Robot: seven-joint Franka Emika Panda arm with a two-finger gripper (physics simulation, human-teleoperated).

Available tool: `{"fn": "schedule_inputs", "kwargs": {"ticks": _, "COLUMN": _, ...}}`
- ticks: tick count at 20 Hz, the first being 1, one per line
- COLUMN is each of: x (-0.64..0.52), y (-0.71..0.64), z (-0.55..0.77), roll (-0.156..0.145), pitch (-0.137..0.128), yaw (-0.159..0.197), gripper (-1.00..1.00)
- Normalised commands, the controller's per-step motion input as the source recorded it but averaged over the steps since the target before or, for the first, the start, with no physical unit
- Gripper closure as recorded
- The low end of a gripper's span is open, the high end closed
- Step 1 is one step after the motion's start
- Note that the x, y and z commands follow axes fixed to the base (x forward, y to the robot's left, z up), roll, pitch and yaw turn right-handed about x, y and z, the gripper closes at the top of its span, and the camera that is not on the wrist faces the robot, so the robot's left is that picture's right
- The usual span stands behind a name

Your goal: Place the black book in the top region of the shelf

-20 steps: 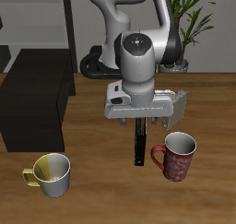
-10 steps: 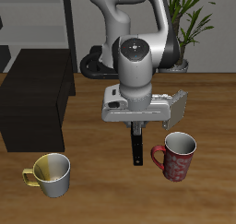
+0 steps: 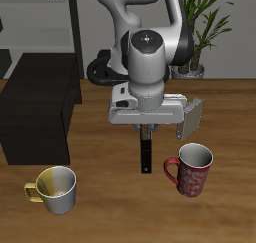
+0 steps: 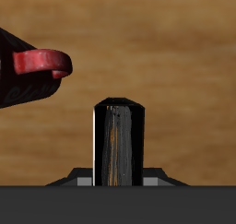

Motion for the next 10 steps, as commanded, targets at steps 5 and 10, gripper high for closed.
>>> {"fn": "schedule_inputs", "kwargs": {"ticks": 5, "x": -0.26, "y": -0.03, "z": 0.45, "roll": -0.107, "pitch": -0.027, "yaw": 0.005, "gripper": 1.0}}
{"fn": "schedule_inputs", "kwargs": {"ticks": 10, "x": -0.38, "y": -0.07, "z": 0.5, "roll": -0.072, "pitch": -0.032, "yaw": 0.039, "gripper": 1.0}}
